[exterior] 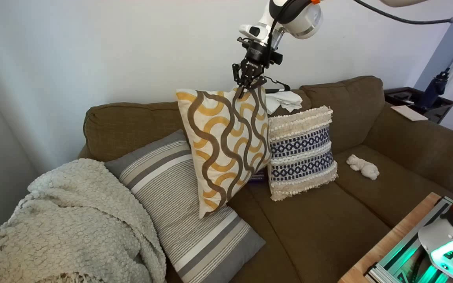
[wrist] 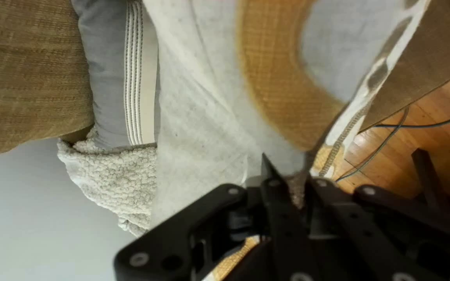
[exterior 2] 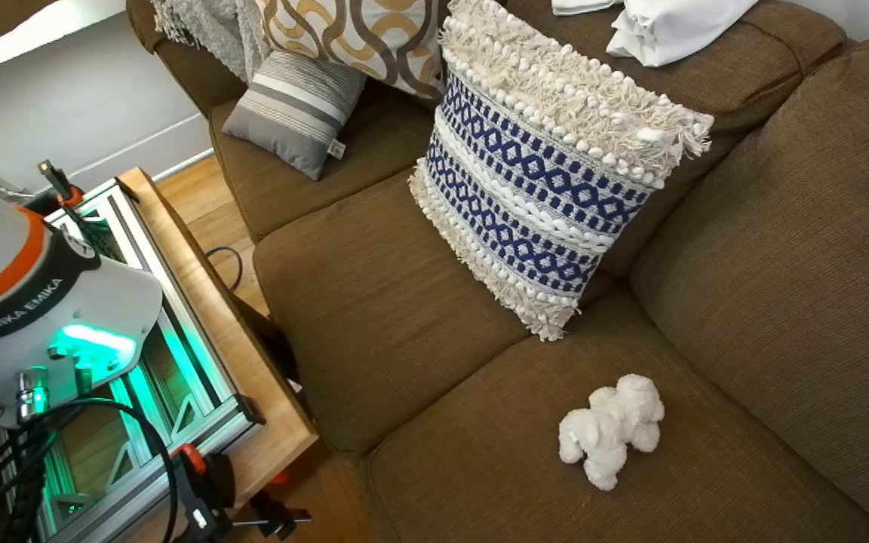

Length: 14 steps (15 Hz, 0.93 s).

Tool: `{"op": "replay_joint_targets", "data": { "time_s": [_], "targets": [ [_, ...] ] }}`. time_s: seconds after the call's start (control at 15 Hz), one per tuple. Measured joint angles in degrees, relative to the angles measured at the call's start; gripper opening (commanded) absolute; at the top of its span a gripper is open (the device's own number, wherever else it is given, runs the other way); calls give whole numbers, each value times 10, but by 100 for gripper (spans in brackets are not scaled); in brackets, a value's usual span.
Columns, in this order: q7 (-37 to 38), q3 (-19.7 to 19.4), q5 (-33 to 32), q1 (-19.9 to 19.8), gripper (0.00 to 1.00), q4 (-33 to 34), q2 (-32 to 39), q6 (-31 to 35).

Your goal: Put a pillow on top of the grey pillow

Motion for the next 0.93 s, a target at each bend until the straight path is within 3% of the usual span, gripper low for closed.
{"op": "replay_joint_targets", "data": {
  "time_s": [0.53,0.93],
  "targets": [
    [-115,39,-20,9,2,221,170,-88],
    [-192,56,-40,40,2,378,245,-189]
  ]
}}
